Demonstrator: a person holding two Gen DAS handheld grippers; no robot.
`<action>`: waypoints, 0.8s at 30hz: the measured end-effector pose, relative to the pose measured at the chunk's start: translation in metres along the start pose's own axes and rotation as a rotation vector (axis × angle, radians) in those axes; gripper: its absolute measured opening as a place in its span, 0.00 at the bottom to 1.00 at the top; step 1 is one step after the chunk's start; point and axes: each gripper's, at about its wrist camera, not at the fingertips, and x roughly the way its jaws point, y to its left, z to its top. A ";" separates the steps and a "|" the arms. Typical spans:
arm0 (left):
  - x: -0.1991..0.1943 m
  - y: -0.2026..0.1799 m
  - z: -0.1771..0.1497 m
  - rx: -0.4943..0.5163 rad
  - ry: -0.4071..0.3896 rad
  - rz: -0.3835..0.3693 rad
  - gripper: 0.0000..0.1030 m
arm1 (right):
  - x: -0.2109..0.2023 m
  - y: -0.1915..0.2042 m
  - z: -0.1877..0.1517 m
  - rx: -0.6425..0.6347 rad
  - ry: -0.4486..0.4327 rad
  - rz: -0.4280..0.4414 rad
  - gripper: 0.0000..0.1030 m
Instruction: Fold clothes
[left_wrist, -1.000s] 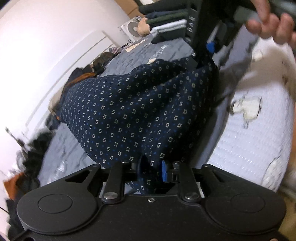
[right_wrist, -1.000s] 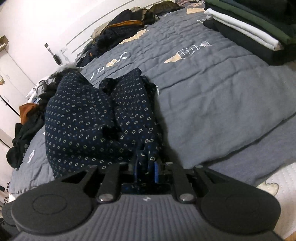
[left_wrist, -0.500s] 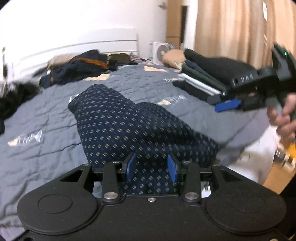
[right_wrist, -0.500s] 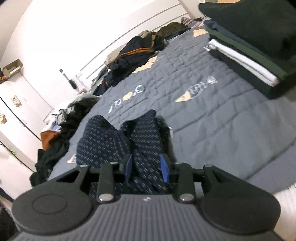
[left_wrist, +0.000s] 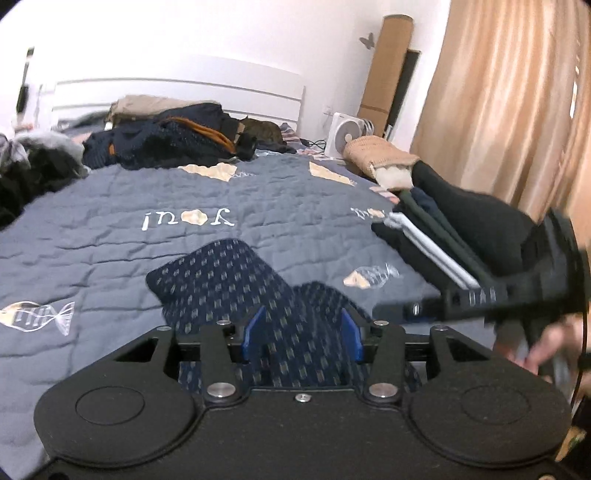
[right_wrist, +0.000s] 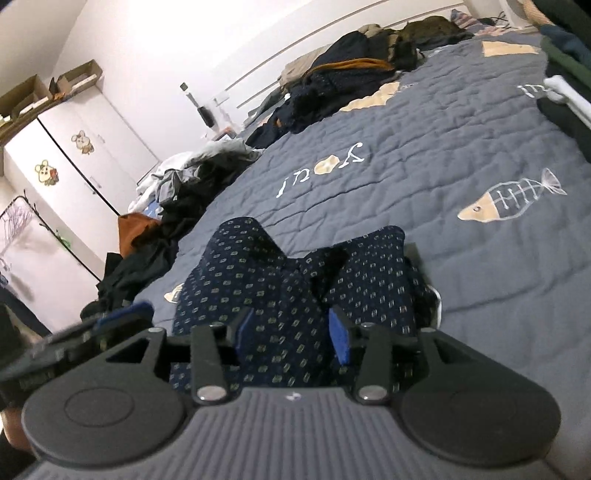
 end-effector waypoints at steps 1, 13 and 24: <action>0.004 0.004 0.001 -0.031 -0.006 -0.012 0.44 | 0.005 -0.002 0.002 -0.002 0.007 0.003 0.44; 0.007 0.040 -0.011 -0.206 -0.007 -0.065 0.46 | 0.032 -0.005 0.008 -0.029 0.044 0.031 0.48; -0.007 0.031 -0.010 -0.195 -0.042 -0.053 0.49 | 0.052 -0.001 0.009 -0.063 0.063 0.024 0.65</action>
